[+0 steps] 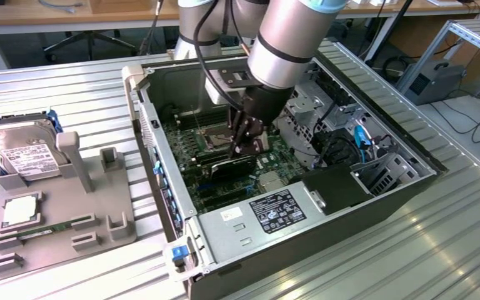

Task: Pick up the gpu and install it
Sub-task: 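Press down on the gpu until it lock into place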

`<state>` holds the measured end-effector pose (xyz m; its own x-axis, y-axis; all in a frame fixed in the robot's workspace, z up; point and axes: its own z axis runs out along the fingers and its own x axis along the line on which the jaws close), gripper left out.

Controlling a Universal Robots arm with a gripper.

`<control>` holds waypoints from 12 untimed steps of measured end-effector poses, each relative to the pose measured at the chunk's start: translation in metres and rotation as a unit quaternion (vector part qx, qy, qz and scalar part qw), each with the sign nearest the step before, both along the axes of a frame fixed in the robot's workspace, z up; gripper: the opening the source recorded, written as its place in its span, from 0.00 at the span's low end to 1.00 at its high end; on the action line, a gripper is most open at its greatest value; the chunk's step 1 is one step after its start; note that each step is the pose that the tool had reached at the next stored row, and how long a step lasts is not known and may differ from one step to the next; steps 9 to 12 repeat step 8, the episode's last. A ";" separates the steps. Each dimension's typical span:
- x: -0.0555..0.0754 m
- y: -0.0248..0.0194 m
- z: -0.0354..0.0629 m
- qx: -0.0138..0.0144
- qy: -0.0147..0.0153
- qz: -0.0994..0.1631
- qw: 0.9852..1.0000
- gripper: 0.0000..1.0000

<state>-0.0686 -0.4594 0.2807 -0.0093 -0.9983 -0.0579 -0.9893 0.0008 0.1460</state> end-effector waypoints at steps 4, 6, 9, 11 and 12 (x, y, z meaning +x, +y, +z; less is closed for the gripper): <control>0.003 0.0000 0.0001 0.000 0.001 0.000 1.000 0.11; 0.003 0.0000 0.0001 0.000 0.001 0.001 1.000 0.11; 0.003 0.0000 0.0001 0.000 0.001 0.001 1.000 0.11; 0.003 0.0000 0.0001 0.000 0.001 0.001 1.000 0.11; 0.003 0.0000 0.0001 0.000 0.001 0.001 1.000 0.11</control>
